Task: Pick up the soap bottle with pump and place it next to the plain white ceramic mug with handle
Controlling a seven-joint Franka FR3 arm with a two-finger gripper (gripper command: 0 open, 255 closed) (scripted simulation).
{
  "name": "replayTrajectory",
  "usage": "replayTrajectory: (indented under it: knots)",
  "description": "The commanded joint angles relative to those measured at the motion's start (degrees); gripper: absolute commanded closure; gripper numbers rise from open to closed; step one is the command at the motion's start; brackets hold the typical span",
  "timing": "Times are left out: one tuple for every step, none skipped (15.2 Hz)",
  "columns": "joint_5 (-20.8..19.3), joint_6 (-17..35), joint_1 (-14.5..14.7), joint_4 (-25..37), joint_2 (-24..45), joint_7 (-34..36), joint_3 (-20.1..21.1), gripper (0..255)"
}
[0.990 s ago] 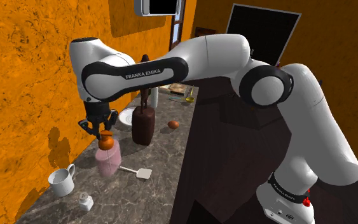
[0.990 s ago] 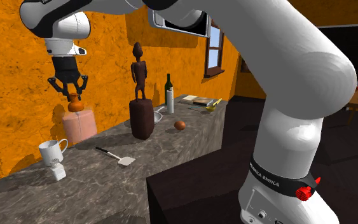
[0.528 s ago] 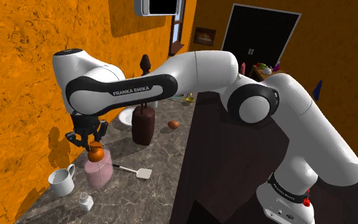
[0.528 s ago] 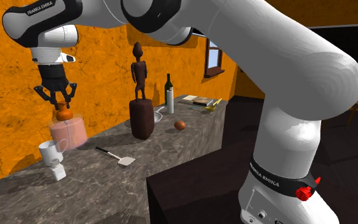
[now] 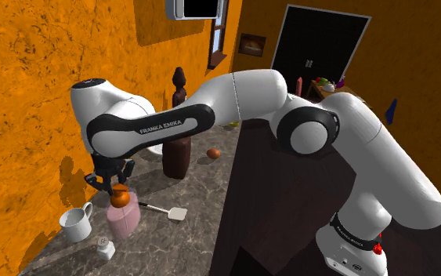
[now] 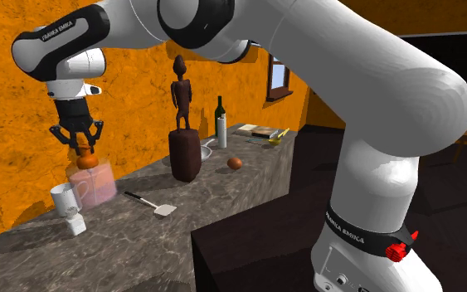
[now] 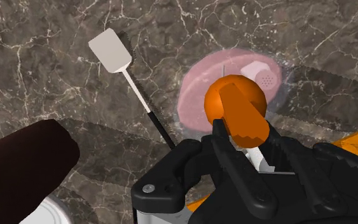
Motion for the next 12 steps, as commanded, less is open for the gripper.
replayTrajectory:
  knots:
    - [-0.1,1.4,0.0,-1.0,0.3,0.1,0.0,255]
    - [-0.1,1.9,0.0,-1.3,0.6,0.1,-0.1,255]
    - [-0.2,2.5,0.0,-1.6,0.9,0.2,-0.1,255]
    - [-0.2,3.0,0.0,-1.7,1.2,0.2,-0.1,255]
    - [-0.2,3.5,0.0,-1.9,1.6,0.2,-0.2,255]
    - [-0.3,4.0,0.0,-2.0,1.9,0.2,-0.2,255]
    - [-0.3,4.5,0.0,-2.2,2.3,0.3,-0.3,255]
    - [-0.4,5.0,0.0,-2.3,2.7,0.3,-0.3,255]
    - [-0.4,5.4,0.0,-2.3,3.1,0.3,-0.3,255]
    - [-0.4,5.9,0.0,-2.4,3.5,0.3,-0.4,255]
    - [-0.5,6.3,0.0,-2.4,3.9,0.3,-0.4,255]
    - [-0.5,6.7,0.1,-2.4,4.4,0.3,-0.5,255]
